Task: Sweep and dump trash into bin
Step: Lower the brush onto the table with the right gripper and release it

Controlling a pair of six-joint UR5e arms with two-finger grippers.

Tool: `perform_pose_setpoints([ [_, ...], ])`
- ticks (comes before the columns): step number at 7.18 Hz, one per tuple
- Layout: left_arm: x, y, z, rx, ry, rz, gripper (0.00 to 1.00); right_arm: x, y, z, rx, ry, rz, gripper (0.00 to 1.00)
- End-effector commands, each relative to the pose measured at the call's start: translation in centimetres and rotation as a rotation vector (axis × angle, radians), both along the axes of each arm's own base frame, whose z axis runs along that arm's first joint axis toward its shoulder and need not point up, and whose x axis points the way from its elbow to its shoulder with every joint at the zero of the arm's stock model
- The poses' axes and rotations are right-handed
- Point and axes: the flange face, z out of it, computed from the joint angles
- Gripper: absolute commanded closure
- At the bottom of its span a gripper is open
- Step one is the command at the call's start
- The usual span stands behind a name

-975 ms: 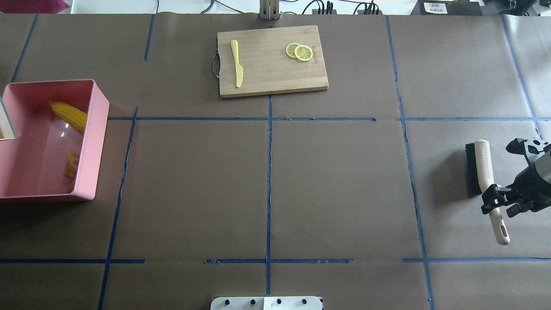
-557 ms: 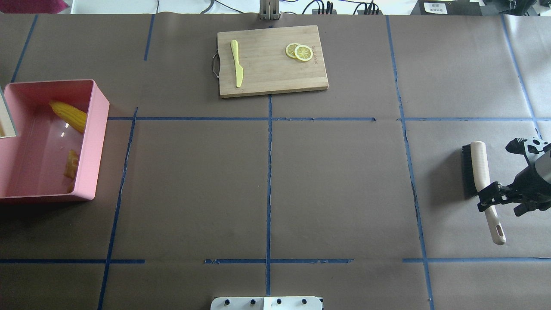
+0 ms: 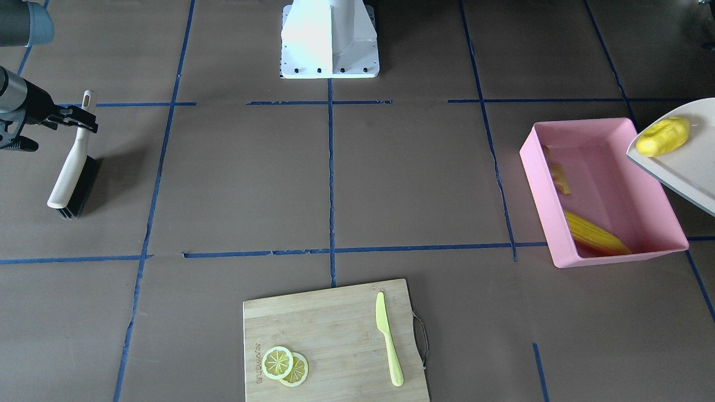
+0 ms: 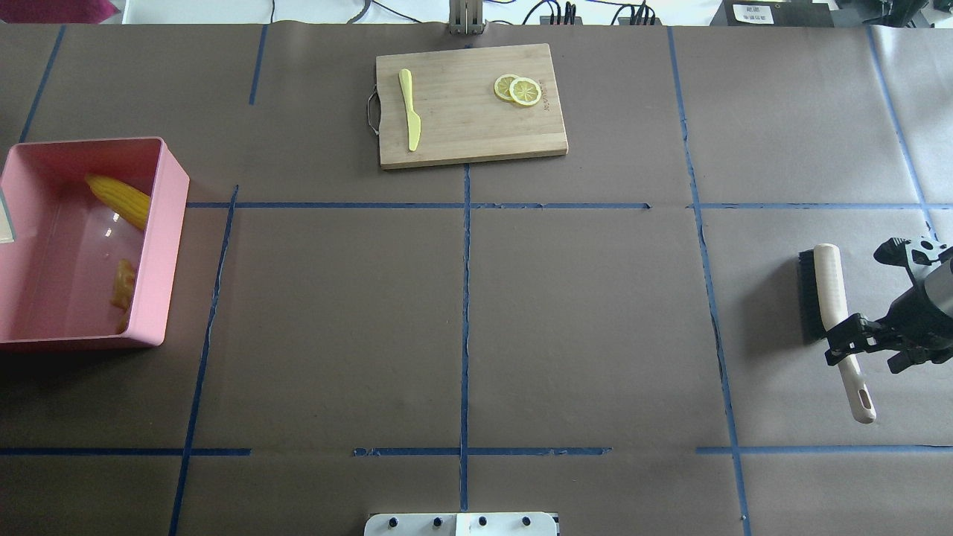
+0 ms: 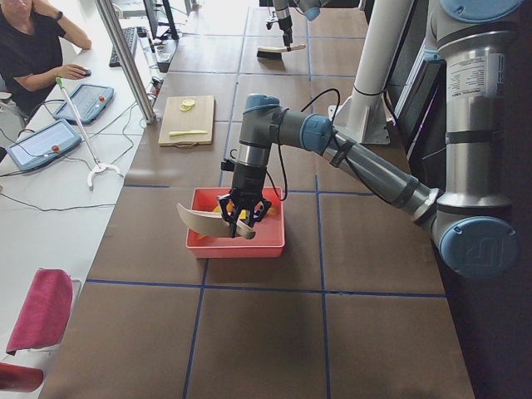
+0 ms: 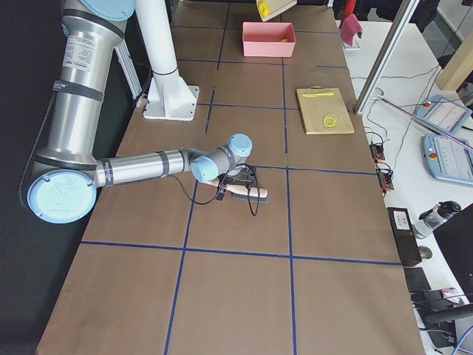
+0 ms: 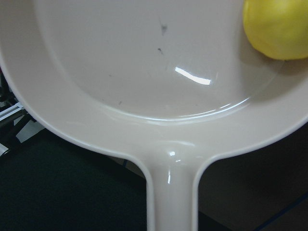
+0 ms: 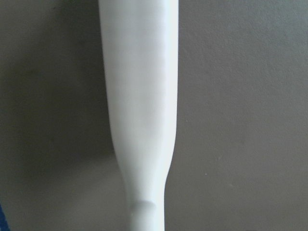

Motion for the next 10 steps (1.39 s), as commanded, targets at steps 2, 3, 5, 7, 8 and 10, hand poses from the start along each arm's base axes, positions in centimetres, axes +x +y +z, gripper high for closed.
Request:
perform_pose_setpoints([
  [2,-0.8,0.3,0.4,-0.003,-0.140,0.011,0.92,0.0,0.0,-0.3,0.003,-0.004,0.000,0.00],
  [3,-0.9,0.3,0.5,-0.003,-0.183,0.021,0.92,0.0,-0.1,-0.4,0.005,-0.007,0.001,0.00],
  [5,-0.8,0.2,0.4,-0.001,-0.184,0.024,0.92,0.1,-0.1,-2.2,0.033,-0.026,0.006,0.00],
  [7,-0.8,0.2,0.4,0.001,-0.185,0.025,0.92,3.8,-1.8,-5.1,0.079,-0.058,0.103,0.00],
  [8,-0.8,0.2,0.4,0.001,-0.185,0.025,0.92,6.3,-3.2,-6.3,0.120,-0.051,0.179,0.00],
  [10,-0.6,0.3,-0.9,0.025,-0.160,0.027,0.92,10.0,-4.4,-7.8,0.184,-0.022,0.284,0.00],
])
